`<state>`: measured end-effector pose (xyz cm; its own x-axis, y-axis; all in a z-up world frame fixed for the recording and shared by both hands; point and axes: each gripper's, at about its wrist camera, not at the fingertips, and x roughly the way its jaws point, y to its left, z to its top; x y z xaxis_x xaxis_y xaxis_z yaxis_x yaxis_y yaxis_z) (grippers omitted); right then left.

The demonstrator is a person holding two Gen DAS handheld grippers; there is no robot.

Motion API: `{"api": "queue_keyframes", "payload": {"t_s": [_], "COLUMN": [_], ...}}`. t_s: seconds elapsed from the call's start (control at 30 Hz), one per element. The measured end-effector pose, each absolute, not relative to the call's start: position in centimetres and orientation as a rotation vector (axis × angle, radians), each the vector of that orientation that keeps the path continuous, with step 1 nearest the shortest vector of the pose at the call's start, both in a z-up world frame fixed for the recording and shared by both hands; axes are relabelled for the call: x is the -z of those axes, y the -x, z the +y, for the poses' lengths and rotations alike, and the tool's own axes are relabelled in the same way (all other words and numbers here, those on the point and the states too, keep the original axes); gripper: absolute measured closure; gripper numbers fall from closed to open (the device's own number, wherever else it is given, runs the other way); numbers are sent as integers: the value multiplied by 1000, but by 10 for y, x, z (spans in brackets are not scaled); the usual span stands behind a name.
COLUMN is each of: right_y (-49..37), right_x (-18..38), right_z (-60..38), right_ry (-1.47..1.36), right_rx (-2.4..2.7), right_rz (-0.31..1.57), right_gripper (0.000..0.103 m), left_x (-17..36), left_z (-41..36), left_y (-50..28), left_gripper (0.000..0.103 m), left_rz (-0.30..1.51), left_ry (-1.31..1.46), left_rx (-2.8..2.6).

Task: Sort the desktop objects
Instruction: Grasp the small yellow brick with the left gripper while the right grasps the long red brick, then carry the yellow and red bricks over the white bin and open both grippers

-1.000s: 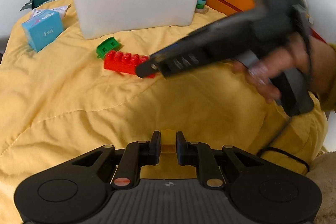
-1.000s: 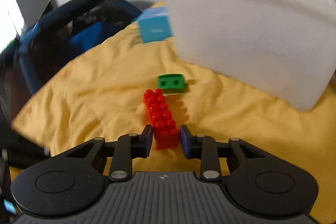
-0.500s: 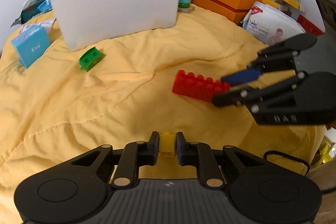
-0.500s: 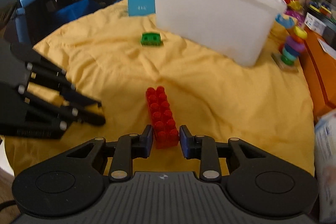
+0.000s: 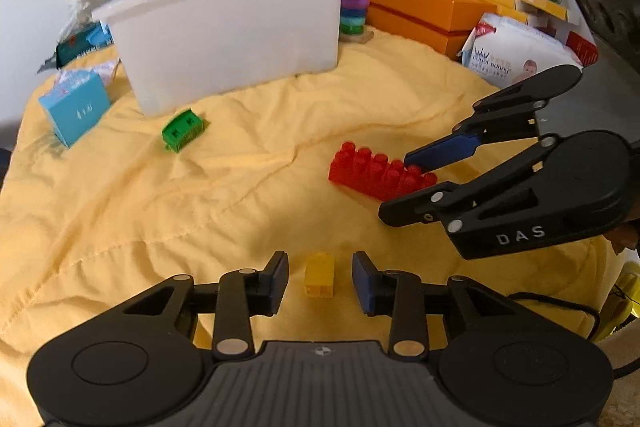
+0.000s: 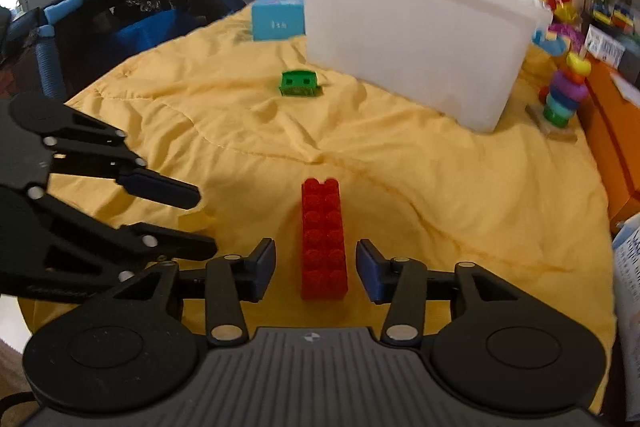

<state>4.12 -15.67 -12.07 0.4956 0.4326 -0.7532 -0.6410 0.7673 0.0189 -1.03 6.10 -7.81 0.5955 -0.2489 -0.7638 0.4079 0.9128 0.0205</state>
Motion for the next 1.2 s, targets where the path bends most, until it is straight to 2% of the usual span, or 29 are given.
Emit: {"api": "queue_keyframes", "payload": {"t_s": [0.03,0.1,0.23,0.43,0.7,0.9,0.97,1.03,1.1,1.2], "right_y": [-42,-39,-36,-56,-128,-191,-205,-217,-213,-200], "right_x": [123,124,113,56,-10,-23,-17,-10,-5,-2], "right_z": [-157,-158,-161,-166,-172,-167,-165,-164,-166,-171], "right_ry": [278,278,288,282,202,188,176,175,168,159], "right_rx": [-668,-677,-685,-641,-480,-402,-368,-360,-365,-390], "right_rz": [838,836,813,633,436,428,446,472,470,463], "right_gripper": [76,76,76,76,76,76,75,65,64,64], "left_x": [80,80,65,0,-81,-90,-79,-72,-67,-62], "left_z": [61,62,60,63,55,49,47,46,48,56], "left_y": [9,11,15,-15,-106,-183,-205,-214,-206,-177], "left_gripper": [78,86,86,86,86,85,82,57,50,49], "left_rz": [865,858,789,596,382,378,420,461,455,439], "left_ry": [-199,-192,-183,-202,-249,-243,-257,-244,-233,-218], "left_rx": [385,392,417,395,336,269,230,208,209,199]}}
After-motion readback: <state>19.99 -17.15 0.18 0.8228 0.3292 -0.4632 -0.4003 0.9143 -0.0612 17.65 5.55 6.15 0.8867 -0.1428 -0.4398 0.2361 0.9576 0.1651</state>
